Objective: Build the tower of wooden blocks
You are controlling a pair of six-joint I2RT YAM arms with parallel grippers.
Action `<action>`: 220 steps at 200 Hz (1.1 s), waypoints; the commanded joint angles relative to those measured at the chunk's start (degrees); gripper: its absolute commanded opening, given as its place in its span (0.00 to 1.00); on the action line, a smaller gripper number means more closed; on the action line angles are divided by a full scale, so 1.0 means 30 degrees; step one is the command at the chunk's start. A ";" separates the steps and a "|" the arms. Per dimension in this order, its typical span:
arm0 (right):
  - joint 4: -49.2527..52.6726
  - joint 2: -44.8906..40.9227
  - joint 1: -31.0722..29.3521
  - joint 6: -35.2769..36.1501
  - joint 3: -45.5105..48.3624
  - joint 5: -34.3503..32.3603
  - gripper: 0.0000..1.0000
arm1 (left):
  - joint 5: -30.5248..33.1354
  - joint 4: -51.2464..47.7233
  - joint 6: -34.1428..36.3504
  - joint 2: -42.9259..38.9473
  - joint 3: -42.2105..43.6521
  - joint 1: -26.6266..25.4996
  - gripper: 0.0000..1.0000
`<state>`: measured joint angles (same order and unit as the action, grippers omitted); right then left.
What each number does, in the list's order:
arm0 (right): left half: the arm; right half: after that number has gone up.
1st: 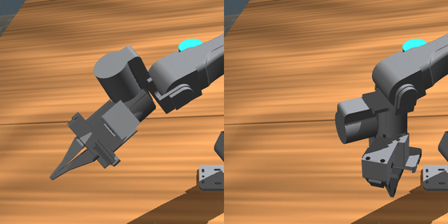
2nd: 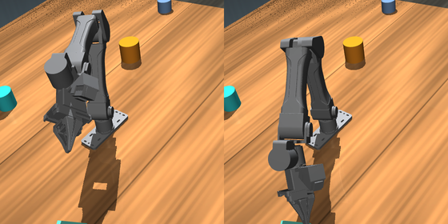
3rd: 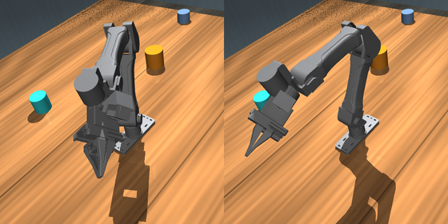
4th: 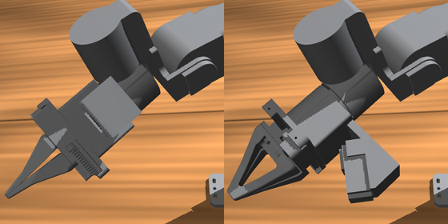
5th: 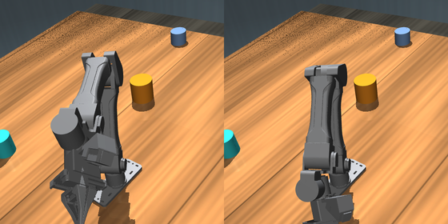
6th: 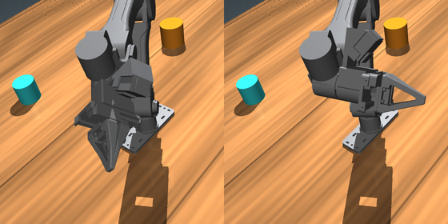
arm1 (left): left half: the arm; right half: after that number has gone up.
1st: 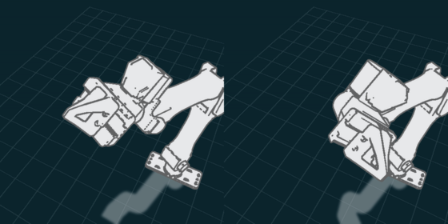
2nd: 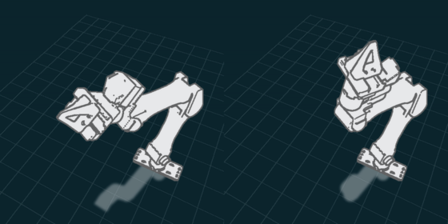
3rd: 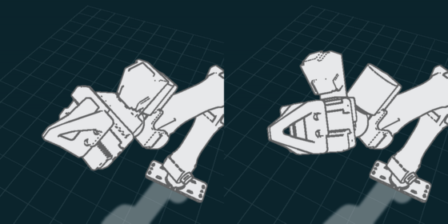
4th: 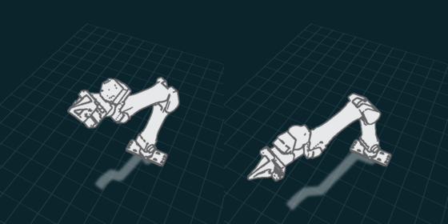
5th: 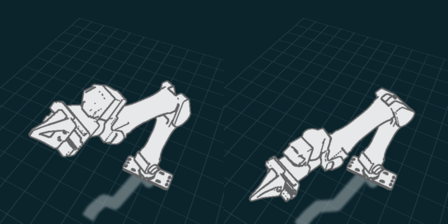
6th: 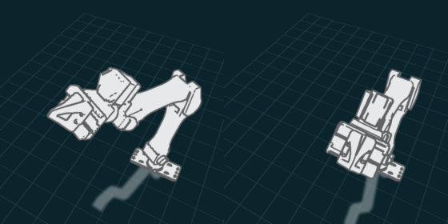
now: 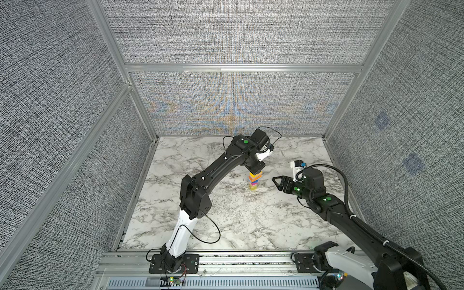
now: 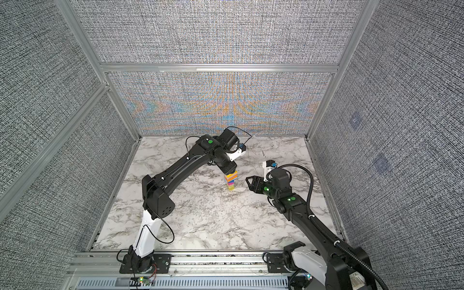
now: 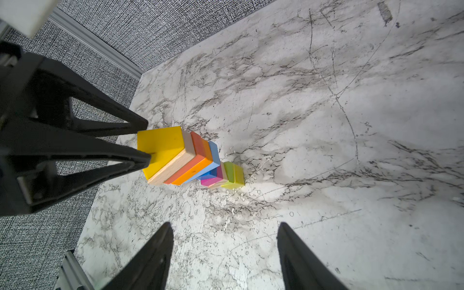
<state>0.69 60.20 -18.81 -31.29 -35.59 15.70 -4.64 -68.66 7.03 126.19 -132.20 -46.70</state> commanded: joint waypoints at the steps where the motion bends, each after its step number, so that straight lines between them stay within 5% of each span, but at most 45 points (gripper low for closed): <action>1: -0.0403 0.0030 -0.0018 0.0042 -0.0080 0.0097 0.68 | 0.0033 -0.0198 -0.0086 -0.0035 0.0016 0.0005 0.62; 6: -0.0391 0.0031 -0.0006 0.0070 -0.0088 0.0097 0.68 | -0.0018 -0.0198 -0.0081 -0.0037 0.0033 0.0009 0.92; 11: -0.0405 0.0030 -0.0005 0.0060 -0.0075 0.0097 0.68 | -0.0032 -0.0198 -0.0035 -0.0048 0.0020 0.0009 0.99; 120: -0.0062 -0.0161 0.0024 0.0410 -0.0205 -0.0251 0.68 | 0.0379 0.0090 0.0188 -0.2682 0.0348 0.0005 0.99; 155: -0.0367 -0.1373 0.0117 0.0698 -0.0003 -0.0813 0.68 | 0.2134 0.2208 0.0588 -0.6520 0.4641 0.0161 0.99; 220: 0.1808 -0.2197 0.0512 0.1894 -0.1796 -0.3411 0.70 | 0.2321 0.7304 0.0206 -1.4109 1.4470 0.2055 0.99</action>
<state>3.29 53.84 -17.50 -28.01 -38.37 9.67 1.37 -54.13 8.23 89.67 -95.72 -43.16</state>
